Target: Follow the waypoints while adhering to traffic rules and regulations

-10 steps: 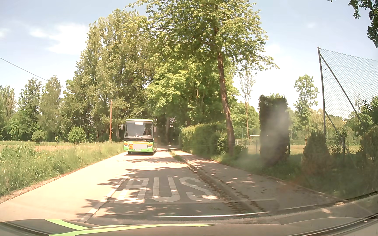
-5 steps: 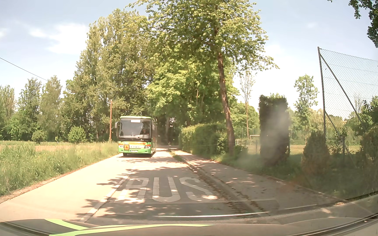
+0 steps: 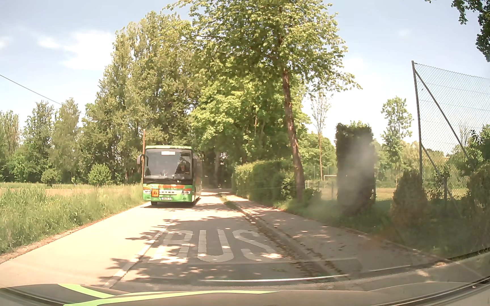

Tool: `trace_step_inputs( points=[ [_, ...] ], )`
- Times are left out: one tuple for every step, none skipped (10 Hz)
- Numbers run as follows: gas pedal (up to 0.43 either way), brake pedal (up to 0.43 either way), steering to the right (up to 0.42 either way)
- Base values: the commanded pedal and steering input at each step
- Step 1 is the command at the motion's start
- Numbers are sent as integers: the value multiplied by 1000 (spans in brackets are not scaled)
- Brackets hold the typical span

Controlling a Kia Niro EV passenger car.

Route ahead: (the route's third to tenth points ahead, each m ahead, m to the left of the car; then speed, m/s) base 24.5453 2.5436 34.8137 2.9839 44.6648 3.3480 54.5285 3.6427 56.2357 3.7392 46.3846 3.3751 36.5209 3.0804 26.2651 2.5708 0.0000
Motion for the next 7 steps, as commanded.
trace_step_inputs(
  points=[
    [0,463,-89],
    [0,463,-88],
    [0,463,-88],
    [0,463,-88],
    [0,463,-88],
    [0,470,-89],
    [0,463,-89]
  ],
)
